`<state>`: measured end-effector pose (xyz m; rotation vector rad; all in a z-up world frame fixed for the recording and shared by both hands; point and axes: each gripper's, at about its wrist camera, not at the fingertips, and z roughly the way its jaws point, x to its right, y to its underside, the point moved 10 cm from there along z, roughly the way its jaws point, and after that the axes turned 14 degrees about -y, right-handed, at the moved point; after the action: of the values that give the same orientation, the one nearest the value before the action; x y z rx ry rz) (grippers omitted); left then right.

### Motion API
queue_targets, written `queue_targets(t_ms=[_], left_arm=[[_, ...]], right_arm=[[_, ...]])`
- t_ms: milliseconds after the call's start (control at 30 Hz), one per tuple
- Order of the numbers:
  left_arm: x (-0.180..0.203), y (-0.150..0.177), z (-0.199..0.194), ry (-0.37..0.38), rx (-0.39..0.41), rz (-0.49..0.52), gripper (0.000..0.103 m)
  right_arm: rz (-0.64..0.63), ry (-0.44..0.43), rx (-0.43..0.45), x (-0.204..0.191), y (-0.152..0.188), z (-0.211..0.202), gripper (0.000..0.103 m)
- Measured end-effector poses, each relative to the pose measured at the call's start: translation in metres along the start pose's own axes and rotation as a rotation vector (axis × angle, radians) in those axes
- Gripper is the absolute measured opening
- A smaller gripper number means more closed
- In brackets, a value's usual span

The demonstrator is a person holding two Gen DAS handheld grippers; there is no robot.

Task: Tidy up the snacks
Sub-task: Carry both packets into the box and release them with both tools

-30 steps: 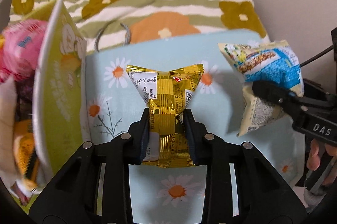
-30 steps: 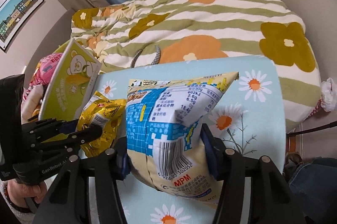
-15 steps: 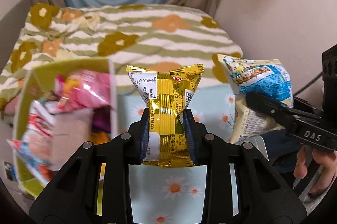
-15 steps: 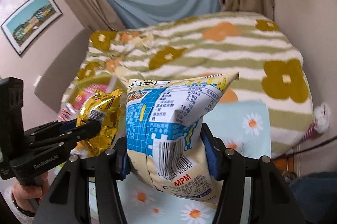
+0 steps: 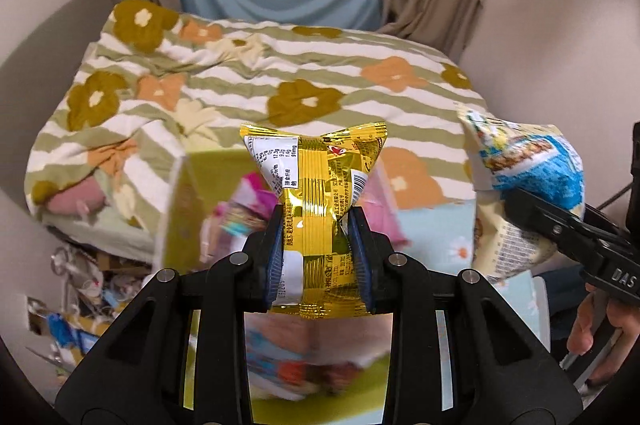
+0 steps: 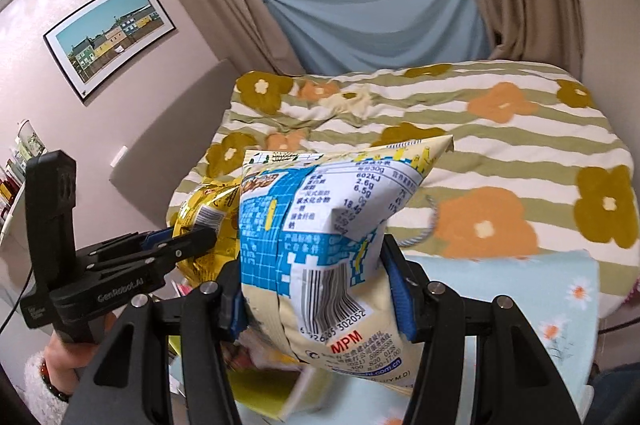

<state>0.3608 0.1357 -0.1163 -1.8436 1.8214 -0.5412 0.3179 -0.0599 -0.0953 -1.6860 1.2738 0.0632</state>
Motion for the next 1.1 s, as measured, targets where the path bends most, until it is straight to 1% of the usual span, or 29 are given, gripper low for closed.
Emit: queue_targets(t_ms=[100,167,233,267,300,367,400,467,700,800,1100], left_arm=[[-0.029,-0.005,0.028,0.001,-0.049,0.012,0.03],[-0.039,-0.004,0.045,0.009,-0.078,0.028,0.031],[-0.047,0.0,0.062,0.003,-0.12,0.046,0.035],[-0.053,0.003,0.07,-0.013,-0.138,0.055,0.046],[-0.059,0.006,0.074,-0.029,-0.139,0.057,0.07],[-0.065,0.008,0.073,-0.028,-0.113,0.035,0.103],[-0.068,0.009,0.069,-0.014,-0.093,0.019,0.103],[-0.075,0.014,0.063,0.011,-0.087,0.0,0.103],[-0.089,0.034,0.038,-0.03,-0.044,0.024,0.103],[-0.099,0.039,0.028,-0.03,-0.025,0.015,0.103],[-0.123,0.049,0.022,-0.084,-0.01,0.016,0.103]], right_arm=[[0.011,0.001,-0.001,-0.009,-0.004,0.022,0.052],[0.024,0.008,-0.004,-0.011,-0.003,0.034,0.052],[0.037,0.018,-0.008,-0.012,-0.003,0.044,0.052],[0.045,0.025,-0.013,-0.012,-0.002,0.049,0.052],[0.049,0.029,-0.017,-0.01,0.0,0.052,0.052],[0.058,0.044,-0.025,-0.01,0.002,0.059,0.052],[0.06,0.05,-0.028,-0.011,0.003,0.062,0.052],[0.066,0.063,-0.033,-0.012,0.004,0.066,0.052],[0.041,0.08,-0.05,-0.033,0.003,0.076,0.052],[0.018,0.087,-0.063,-0.044,-0.002,0.086,0.053],[0.01,0.162,-0.106,-0.043,-0.002,0.128,0.054]])
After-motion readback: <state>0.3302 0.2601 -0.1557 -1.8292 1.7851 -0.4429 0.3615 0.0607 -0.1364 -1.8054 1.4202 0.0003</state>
